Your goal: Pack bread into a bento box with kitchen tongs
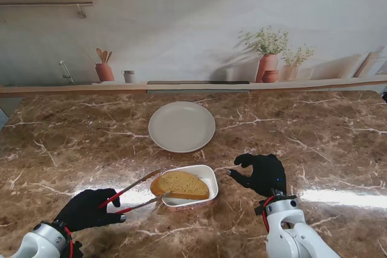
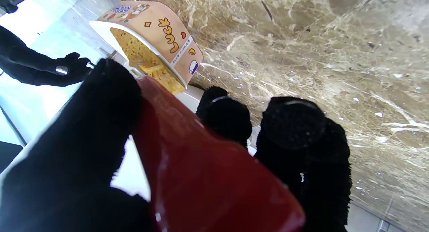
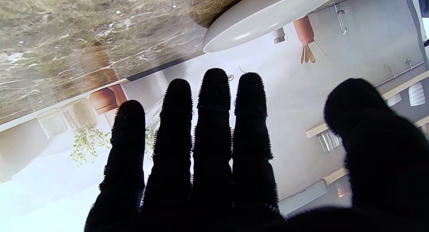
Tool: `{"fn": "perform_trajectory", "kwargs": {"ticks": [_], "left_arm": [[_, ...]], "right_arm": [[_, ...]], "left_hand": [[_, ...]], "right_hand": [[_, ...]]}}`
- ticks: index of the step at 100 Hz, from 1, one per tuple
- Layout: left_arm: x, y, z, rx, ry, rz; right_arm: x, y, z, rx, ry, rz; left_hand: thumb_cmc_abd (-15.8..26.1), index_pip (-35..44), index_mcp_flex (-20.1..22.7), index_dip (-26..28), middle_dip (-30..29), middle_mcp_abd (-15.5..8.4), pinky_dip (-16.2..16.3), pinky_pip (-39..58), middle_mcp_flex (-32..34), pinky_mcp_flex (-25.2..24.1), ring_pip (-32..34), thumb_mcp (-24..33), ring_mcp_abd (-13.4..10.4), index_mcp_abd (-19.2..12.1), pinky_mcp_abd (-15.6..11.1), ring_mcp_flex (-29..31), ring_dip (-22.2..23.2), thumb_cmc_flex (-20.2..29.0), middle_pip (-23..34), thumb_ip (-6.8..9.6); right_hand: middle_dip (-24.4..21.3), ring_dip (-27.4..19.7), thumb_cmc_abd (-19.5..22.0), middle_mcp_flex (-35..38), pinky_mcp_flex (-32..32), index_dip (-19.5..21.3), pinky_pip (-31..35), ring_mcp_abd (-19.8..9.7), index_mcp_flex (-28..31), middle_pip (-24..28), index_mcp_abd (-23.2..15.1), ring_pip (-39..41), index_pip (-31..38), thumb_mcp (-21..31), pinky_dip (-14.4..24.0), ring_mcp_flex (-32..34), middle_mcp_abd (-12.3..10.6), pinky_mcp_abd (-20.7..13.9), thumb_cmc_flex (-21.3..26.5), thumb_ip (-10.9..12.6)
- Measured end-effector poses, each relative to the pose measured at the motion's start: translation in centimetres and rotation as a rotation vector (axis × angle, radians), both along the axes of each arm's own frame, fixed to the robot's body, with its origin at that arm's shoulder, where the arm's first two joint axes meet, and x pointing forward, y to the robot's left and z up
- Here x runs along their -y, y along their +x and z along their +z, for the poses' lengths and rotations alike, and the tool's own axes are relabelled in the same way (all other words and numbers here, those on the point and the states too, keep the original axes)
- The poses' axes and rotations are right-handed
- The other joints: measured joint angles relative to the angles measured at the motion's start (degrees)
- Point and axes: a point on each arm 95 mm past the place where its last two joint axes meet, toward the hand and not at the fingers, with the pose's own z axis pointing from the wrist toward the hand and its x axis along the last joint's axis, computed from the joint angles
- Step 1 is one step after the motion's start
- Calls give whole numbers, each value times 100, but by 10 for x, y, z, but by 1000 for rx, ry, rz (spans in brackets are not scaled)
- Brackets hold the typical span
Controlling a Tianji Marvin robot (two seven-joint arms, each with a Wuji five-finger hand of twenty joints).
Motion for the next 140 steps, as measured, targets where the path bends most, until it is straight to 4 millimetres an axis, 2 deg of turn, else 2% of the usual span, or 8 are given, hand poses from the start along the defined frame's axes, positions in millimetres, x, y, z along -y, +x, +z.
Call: {"fn": "perform_trajectory", "kwargs": {"ticks": [35, 58, 70, 102, 140], "left_arm": [[-12, 7, 12, 65, -31, 58], [-22, 28, 30, 108, -11, 119], [-30, 38, 32, 109, 14, 176], [-64, 58, 8, 68, 71, 354], [-69, 75, -24, -35, 97, 437]], "right_arm": [[0, 0, 0, 2, 0, -3], [1, 1, -1, 9, 3, -7], [3, 1, -2, 7, 8, -11], [7, 2, -4, 9, 14, -21], [7, 3, -3, 8, 12, -22]], "left_hand": [[-1, -1, 1, 0, 0, 0, 0, -1, 0, 0, -1, 1, 0, 1, -2, 0, 3, -3, 0, 0], [-1, -1, 1, 11, 0, 0, 0, -1, 1, -1, -1, 64, -1, 5, -5, 0, 3, -63, 0, 0], [6, -7, 1, 12, 0, 0, 0, -1, 1, -1, -1, 64, -1, 5, -5, 0, 4, -63, -1, 0], [12, -74, 1, 58, 0, 0, 0, -1, 1, -1, -1, 64, -1, 12, -6, 0, 4, -63, -1, 0], [70, -147, 1, 153, -10, 0, 0, -1, 1, -2, -1, 311, -2, 114, -6, 0, 4, -365, -13, 0]], "right_hand": [[0, 0, 0, 0, 0, 0, 0, 0, 0, 0, 0, 0, 2, -22, 0, 0, 0, 0, 0, 0], [0, 0, 0, 0, 0, 0, 0, 0, 0, 1, 0, 0, 2, -24, 0, 0, 0, 0, 0, 0], [0, 0, 0, 0, 0, 0, 0, 0, 0, 1, 0, 0, 3, -24, 0, 0, 0, 0, 0, 0], [0, 0, 0, 0, 0, 0, 0, 0, 0, 1, 0, 2, 7, -24, 0, 0, 0, 0, 0, 0], [0, 0, 0, 0, 0, 0, 0, 0, 0, 1, 0, 2, 9, -24, 0, 0, 0, 1, 0, 0]]}}
